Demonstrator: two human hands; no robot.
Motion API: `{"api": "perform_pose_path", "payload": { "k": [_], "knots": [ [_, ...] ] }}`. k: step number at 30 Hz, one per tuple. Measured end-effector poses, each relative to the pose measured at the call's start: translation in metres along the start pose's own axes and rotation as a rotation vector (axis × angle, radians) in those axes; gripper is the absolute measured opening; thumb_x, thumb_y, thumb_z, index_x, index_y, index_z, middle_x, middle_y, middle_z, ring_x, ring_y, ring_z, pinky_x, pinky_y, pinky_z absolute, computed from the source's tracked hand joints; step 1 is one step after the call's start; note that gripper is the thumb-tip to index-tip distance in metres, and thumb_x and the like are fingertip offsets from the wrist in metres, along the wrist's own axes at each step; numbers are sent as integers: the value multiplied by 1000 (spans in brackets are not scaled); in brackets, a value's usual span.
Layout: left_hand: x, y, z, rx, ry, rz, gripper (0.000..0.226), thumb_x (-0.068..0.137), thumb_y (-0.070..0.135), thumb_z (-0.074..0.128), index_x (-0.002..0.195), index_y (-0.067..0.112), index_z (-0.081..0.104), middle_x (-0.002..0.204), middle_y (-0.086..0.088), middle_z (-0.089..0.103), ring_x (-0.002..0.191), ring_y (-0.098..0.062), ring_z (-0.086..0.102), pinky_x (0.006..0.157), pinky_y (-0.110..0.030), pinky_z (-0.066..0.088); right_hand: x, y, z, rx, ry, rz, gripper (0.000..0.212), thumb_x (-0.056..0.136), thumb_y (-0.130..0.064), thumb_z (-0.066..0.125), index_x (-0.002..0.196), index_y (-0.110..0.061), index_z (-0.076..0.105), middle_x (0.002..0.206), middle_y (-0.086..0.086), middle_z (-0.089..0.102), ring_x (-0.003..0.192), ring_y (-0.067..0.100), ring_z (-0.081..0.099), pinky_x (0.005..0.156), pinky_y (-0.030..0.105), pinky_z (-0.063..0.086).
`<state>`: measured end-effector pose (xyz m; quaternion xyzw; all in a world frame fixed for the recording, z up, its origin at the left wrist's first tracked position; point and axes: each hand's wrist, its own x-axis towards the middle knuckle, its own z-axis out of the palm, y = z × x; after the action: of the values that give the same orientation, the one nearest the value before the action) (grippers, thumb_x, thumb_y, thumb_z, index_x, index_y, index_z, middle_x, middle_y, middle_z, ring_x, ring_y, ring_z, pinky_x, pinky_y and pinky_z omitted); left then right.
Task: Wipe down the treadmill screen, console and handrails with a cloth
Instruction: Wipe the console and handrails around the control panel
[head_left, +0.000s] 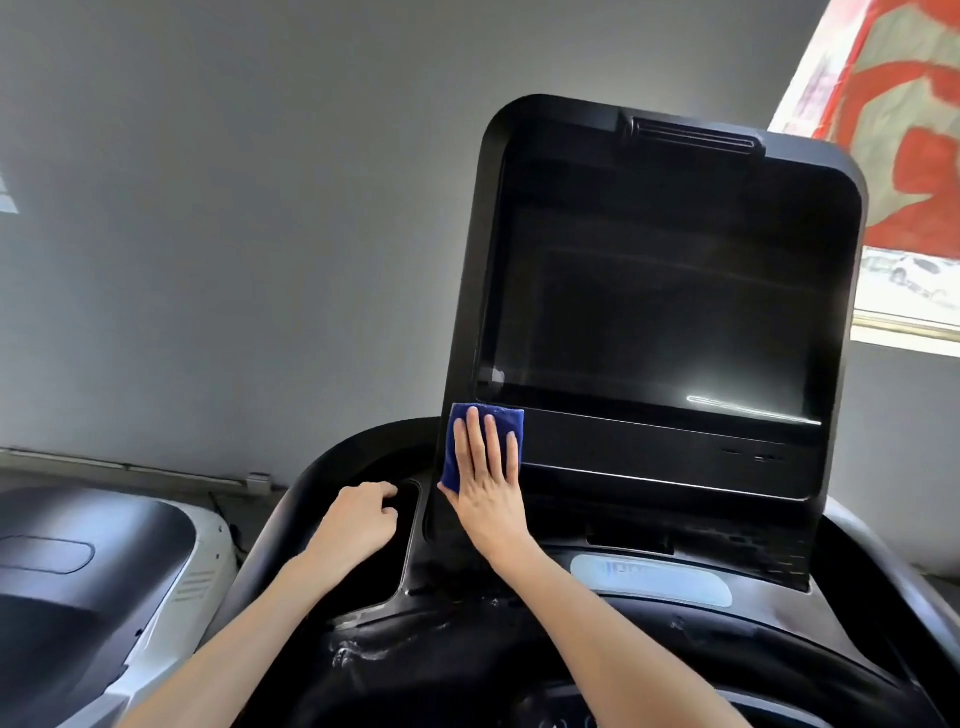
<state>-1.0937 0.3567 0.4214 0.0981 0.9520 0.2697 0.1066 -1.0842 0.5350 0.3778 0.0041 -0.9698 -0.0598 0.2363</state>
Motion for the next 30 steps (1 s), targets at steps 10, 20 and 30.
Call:
{"api": "perform_pose_path", "payload": {
  "k": [10,20,30],
  "knots": [
    [1,26,6,22,-51,68,44,89,9,44,130,20,56,119,-8,65,107,-23,61,90,-29,46,-32,94,-3,-120,56,-63,86,86,-51,55,149,-7,16,157,6,10,143,23,17,115,46,13],
    [-8,76,27,12,-47,88,48,90,11,45,137,18,48,134,-8,56,116,-21,58,95,-24,42,2,48,-4,-127,14,-145,97,81,-56,56,149,-8,6,155,7,13,143,25,11,117,47,-2],
    [-14,141,63,11,-50,95,48,90,11,44,137,16,47,130,-8,59,102,-20,63,90,-25,46,-53,179,-11,-130,73,-148,100,73,-54,67,148,-11,18,153,4,20,141,21,22,115,46,15]
  ]
}}
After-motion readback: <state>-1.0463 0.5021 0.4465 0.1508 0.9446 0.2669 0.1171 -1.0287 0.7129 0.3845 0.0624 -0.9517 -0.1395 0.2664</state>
